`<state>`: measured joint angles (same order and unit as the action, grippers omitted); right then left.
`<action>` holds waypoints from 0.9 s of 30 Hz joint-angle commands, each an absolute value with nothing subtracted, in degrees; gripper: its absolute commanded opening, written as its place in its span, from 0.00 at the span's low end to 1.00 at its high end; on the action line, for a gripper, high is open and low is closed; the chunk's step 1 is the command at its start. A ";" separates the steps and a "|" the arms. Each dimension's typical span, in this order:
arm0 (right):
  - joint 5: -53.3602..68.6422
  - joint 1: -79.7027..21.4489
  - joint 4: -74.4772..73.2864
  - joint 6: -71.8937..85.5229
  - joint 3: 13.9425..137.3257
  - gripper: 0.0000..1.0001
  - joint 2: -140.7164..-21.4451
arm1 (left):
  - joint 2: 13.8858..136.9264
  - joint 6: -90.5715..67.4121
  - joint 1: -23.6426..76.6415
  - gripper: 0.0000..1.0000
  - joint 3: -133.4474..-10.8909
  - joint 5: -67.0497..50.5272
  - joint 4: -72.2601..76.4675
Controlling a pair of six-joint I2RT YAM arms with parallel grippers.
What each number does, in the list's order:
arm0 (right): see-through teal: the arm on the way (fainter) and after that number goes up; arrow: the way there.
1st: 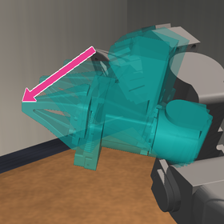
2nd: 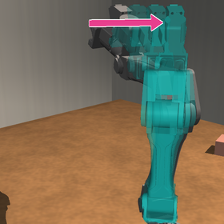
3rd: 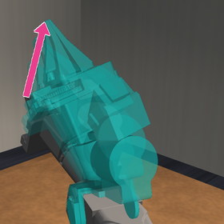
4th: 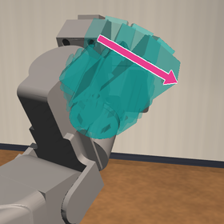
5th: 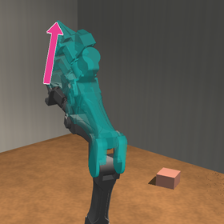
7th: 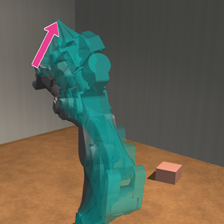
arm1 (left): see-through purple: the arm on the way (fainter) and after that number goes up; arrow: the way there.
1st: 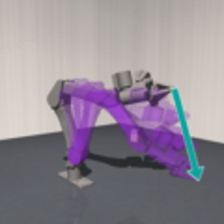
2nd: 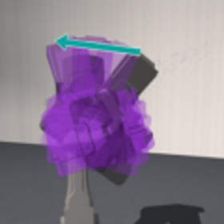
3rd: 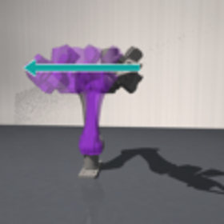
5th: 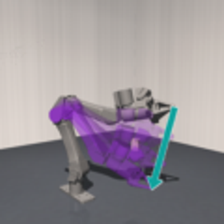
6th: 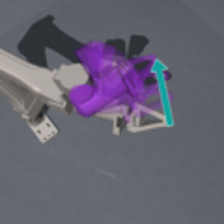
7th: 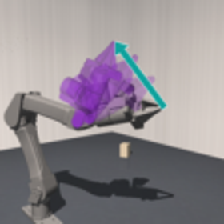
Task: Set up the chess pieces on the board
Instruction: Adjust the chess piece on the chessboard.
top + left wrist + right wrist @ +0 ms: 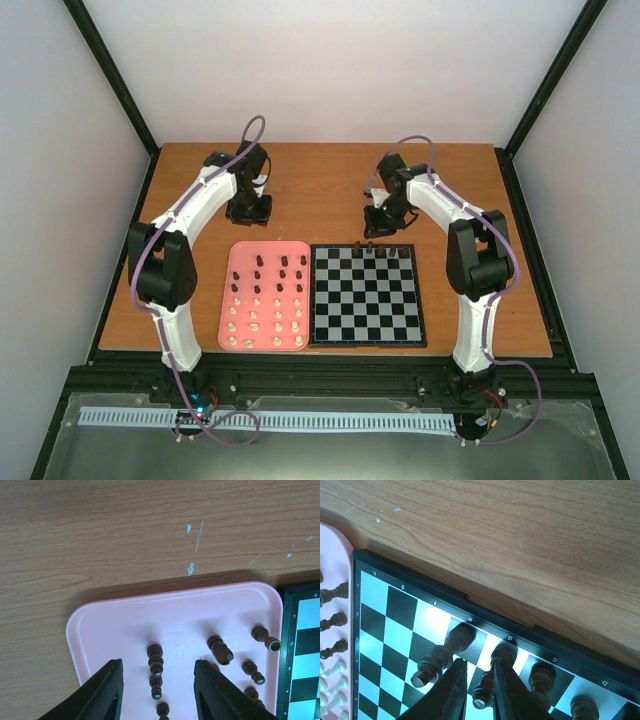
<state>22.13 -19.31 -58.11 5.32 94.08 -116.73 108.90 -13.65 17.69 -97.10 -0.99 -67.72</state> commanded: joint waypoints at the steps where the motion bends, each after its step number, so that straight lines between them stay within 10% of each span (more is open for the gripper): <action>1: 20.21 -20.07 -58.81 5.86 93.56 0.15 -116.90 | 108.75 -13.88 17.05 0.46 -97.72 -2.90 -67.02; 27: 20.71 -21.44 -58.44 5.27 90.38 0.16 -117.33 | 107.74 -13.56 17.05 0.46 -95.30 -2.97 -66.24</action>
<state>21.23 -20.80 -58.24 5.37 91.50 -117.54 108.90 -13.65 17.63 -95.53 -2.22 -67.20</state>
